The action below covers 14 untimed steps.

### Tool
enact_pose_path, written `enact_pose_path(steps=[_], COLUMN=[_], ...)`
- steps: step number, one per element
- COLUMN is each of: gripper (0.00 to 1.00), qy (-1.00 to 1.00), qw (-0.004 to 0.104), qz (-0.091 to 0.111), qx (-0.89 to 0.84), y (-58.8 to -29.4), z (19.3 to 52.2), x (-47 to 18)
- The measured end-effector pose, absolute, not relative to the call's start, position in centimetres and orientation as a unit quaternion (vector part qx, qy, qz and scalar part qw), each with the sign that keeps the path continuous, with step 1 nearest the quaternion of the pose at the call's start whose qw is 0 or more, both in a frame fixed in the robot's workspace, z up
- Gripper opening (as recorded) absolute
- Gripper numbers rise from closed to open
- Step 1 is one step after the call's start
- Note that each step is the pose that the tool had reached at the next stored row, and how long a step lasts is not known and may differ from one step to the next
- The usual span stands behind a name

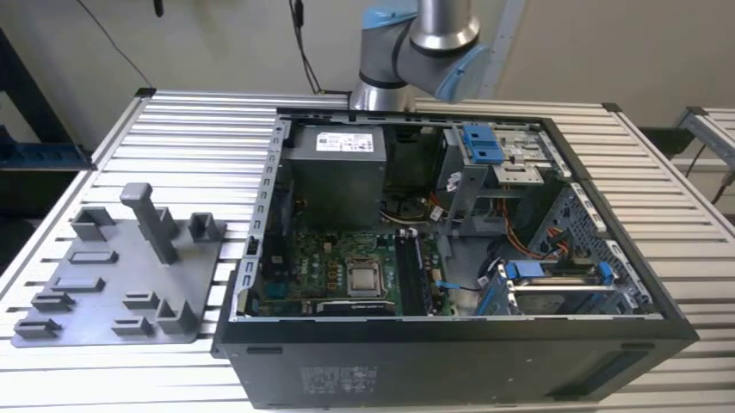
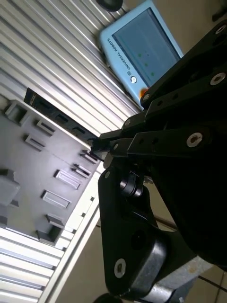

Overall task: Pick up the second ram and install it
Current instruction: 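Pick up the second ram and move it above second insertion slot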

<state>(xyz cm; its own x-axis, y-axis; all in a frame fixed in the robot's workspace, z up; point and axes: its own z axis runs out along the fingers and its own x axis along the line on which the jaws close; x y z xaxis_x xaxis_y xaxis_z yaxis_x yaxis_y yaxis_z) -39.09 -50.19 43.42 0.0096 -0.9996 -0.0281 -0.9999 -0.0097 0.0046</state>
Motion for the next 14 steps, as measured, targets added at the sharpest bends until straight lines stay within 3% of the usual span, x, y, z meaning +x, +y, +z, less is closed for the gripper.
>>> enact_pose_path(steps=[14], gripper=[0.14], qy=[0.704], qw=[0.007], qz=[0.013], qx=[-0.710], y=[-50.2], z=[43.4], x=[-36.2])
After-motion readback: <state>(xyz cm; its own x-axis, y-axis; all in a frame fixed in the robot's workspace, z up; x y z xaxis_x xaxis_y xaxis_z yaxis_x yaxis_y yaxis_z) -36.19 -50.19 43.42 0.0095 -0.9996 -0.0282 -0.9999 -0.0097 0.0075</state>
